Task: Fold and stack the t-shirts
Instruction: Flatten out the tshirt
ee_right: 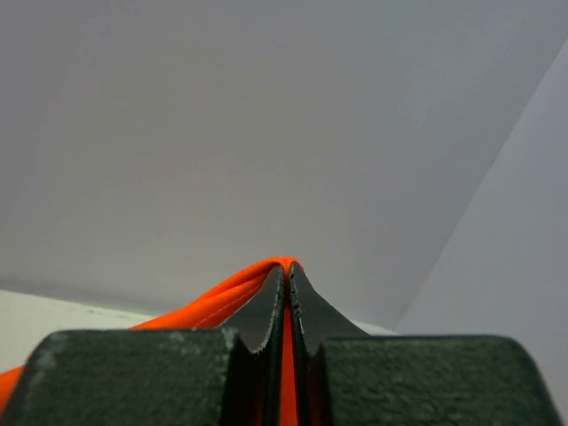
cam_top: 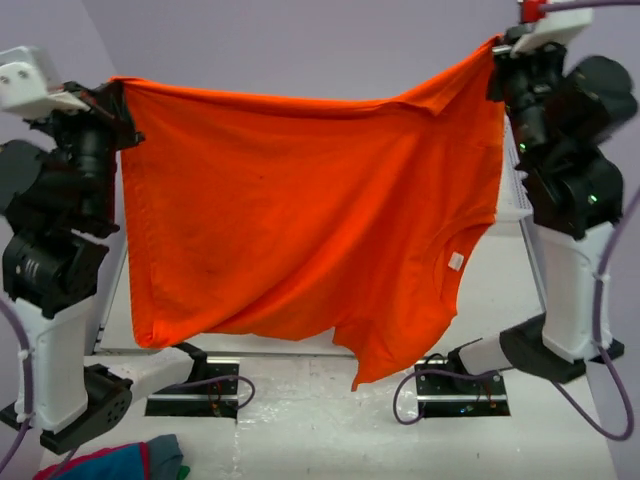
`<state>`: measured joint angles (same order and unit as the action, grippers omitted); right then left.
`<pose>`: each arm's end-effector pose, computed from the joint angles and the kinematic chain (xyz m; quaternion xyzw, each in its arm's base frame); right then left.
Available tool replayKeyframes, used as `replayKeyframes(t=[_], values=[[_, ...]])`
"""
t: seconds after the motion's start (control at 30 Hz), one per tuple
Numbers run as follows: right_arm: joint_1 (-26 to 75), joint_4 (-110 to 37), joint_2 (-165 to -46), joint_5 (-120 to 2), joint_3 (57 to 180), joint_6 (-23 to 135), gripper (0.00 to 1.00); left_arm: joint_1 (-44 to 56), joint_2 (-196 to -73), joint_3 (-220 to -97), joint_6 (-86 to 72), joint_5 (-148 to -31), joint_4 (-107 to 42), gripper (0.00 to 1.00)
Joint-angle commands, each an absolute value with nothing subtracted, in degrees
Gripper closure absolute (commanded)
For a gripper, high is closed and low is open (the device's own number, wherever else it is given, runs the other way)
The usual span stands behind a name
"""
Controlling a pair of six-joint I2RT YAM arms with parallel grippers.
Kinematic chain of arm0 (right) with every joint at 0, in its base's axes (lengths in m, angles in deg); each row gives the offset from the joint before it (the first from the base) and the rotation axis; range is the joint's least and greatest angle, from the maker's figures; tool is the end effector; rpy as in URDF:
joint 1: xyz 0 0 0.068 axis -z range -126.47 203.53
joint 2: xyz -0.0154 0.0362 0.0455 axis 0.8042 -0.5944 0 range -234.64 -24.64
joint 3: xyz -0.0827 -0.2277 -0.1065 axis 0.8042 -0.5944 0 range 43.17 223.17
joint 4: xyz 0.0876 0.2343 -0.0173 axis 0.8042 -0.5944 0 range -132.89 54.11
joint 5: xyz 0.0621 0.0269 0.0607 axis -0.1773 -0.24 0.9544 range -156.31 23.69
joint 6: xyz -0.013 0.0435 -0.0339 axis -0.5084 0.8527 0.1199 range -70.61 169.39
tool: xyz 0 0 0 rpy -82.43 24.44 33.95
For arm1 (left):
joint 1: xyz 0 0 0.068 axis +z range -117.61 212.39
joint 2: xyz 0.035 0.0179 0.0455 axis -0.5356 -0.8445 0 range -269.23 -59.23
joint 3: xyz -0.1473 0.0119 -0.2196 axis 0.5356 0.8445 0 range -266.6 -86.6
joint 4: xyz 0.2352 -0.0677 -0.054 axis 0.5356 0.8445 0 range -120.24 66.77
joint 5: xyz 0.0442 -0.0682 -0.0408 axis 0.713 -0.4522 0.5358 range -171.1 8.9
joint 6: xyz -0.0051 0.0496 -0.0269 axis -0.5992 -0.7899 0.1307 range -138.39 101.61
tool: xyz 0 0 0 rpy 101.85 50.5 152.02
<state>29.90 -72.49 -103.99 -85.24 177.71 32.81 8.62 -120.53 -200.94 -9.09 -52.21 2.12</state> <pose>0.1540 0.0533 0.6261 -0.0725 0.5865 -0.0466 0.8053 0.0913 -0.0194 0.5987 -0.1343 0.5721 -0.0907 0.8040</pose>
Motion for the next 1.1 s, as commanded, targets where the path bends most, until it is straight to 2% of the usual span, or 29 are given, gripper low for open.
replayKeyframes(t=[0.0, 0.17, 0.4, 0.63, 0.8, 1.07], values=[[33.0, -70.0, -108.7, -86.5, 180.0, 31.7, 1.0, 8.7, -125.4, -200.5, -12.9, -48.1, 1.4, 1.0], [34.6, -71.0, -111.6, -86.6, 181.1, 31.6, 1.0, 9.3, -129.5, -201.3, -12.0, -49.3, 1.4, 1.0], [34.3, -71.0, -102.4, -85.3, 174.4, 32.5, 1.0, 9.4, -126.6, -199.9, -10.3, -52.3, 2.5, 1.0], [25.8, -73.6, -93.7, -87.2, 175.4, 31.5, 1.0, 9.4, -121.8, -203.6, -8.0, -57.5, 7.4, 1.0], [24.0, -75.8, -91.2, -84.8, 177.7, 33.3, 1.0, 9.4, -120.6, -205.7, -6.9, -60.9, 7.5, 1.0], [24.0, -74.4, -94.6, -86.2, 177.7, 30.8, 1.0, 9.4, -129.2, -206.4, -5.3, -66.7, 4.5, 1.0]])
